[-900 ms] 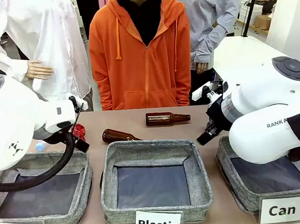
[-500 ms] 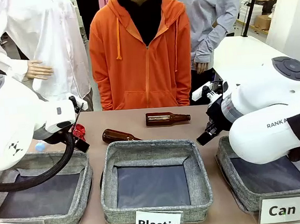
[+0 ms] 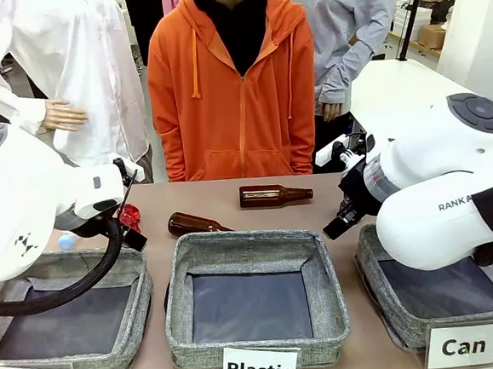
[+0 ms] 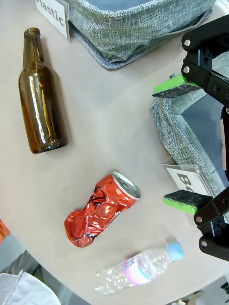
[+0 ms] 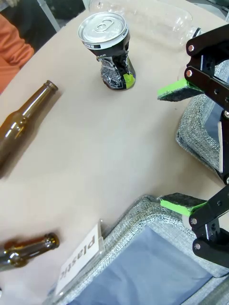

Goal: Sort the can waste into the basket.
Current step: Pick up the can waste from the table and place it in the right Fabric basket.

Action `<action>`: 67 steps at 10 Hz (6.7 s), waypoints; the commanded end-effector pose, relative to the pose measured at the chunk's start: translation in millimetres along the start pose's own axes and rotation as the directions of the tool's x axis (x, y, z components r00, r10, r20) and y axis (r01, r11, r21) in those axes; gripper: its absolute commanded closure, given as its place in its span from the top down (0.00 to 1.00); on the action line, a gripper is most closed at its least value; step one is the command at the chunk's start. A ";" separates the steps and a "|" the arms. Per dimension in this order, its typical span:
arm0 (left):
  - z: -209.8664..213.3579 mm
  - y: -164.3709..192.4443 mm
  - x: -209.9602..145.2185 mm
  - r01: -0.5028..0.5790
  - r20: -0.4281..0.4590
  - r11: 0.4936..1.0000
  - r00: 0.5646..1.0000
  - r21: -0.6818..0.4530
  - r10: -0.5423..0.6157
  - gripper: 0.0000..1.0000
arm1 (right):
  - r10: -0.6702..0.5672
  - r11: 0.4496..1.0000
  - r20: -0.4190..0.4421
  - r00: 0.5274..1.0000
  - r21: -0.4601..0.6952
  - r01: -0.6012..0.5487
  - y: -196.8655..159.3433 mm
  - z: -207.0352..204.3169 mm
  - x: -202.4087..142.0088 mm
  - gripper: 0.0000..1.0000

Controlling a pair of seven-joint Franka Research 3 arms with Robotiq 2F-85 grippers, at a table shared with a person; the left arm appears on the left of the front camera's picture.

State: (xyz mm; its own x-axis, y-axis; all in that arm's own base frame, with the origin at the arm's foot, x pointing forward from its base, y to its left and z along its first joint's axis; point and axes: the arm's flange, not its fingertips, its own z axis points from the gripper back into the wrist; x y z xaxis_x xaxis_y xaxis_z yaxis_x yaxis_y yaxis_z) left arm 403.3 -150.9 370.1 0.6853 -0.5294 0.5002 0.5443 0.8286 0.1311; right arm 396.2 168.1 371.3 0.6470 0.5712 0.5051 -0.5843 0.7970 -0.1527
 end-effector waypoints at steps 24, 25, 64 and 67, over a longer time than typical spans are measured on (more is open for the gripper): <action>157.3 150.3 -206.3 -0.497 -0.117 0.074 0.342 -0.864 0.932 1.00 | -0.921 0.283 0.111 0.374 0.850 0.445 -207.0 190.0 -323.6 1.00; 158.6 135.1 -199.9 -0.488 -0.118 0.072 0.348 -0.870 0.930 1.00 | -0.928 0.300 0.138 0.346 0.829 0.472 -206.8 191.9 -322.9 1.00; 344.0 261.5 -312.0 -0.051 0.017 0.035 0.319 -0.998 0.948 1.00 | 0.279 0.852 0.373 0.885 0.329 -0.407 -230.7 -70.1 -21.4 1.00; 281.9 209.3 -241.7 -0.206 -0.089 0.011 0.472 -0.978 0.877 1.00 | 0.218 0.853 0.390 0.895 0.370 -0.369 -232.6 -88.9 -11.3 1.00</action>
State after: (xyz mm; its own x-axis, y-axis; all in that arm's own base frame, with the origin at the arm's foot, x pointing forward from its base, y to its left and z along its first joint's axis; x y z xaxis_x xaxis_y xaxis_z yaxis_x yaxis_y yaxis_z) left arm 204.6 239.3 523.1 0.8210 0.5072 0.2623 0.3606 -0.1043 -0.9269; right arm 557.9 -7.9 326.2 0.2677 0.6409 0.7194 -0.9243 0.3815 0.0040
